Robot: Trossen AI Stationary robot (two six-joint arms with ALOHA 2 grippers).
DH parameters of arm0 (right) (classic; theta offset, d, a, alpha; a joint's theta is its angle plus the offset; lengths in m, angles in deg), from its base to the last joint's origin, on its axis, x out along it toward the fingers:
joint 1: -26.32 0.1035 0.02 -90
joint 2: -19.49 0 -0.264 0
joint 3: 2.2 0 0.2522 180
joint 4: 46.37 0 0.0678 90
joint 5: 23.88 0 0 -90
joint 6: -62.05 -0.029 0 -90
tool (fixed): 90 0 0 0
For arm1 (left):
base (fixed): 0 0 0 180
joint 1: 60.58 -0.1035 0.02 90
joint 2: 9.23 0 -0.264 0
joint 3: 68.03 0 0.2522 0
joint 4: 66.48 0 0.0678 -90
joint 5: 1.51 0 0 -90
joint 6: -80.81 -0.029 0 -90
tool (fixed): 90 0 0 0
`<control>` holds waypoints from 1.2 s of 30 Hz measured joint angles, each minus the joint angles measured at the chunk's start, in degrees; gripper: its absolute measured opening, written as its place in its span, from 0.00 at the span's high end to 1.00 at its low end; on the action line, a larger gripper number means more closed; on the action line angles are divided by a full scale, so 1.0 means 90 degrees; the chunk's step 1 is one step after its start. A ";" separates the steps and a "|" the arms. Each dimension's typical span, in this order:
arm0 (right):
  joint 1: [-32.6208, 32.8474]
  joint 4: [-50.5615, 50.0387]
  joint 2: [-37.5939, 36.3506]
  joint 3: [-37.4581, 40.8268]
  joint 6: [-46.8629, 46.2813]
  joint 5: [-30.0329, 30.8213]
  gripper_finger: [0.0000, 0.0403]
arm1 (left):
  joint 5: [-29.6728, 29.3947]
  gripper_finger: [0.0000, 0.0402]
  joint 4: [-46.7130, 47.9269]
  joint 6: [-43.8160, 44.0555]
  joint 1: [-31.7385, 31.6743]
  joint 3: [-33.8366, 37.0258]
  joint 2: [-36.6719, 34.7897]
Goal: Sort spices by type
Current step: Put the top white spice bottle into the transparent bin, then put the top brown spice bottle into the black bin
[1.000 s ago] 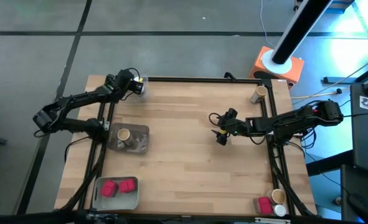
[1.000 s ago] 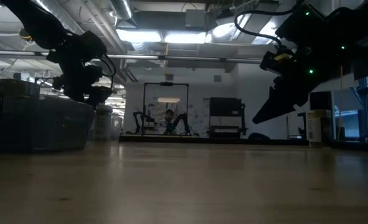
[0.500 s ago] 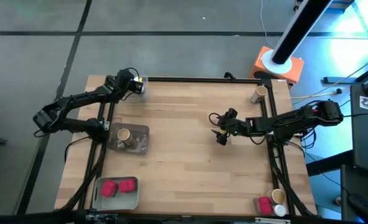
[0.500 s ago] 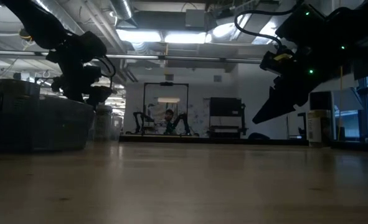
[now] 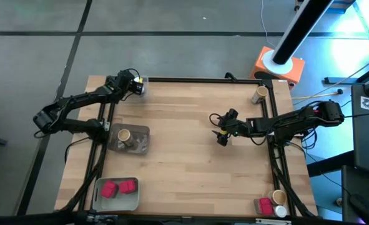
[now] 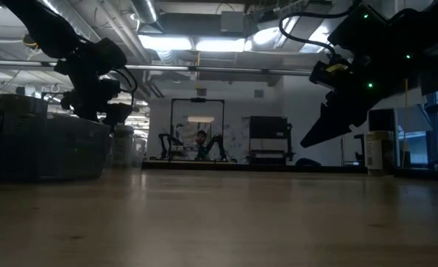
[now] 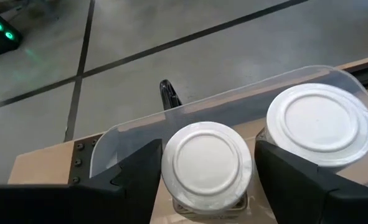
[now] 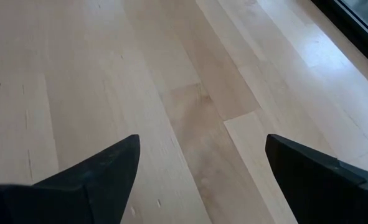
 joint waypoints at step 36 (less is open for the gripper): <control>0.0000 0.0006 0.0000 -0.0011 -0.0053 -0.0470 0.15 | 0.2871 0.41 0.0143 -0.0393 0.2602 -0.0716 -0.1613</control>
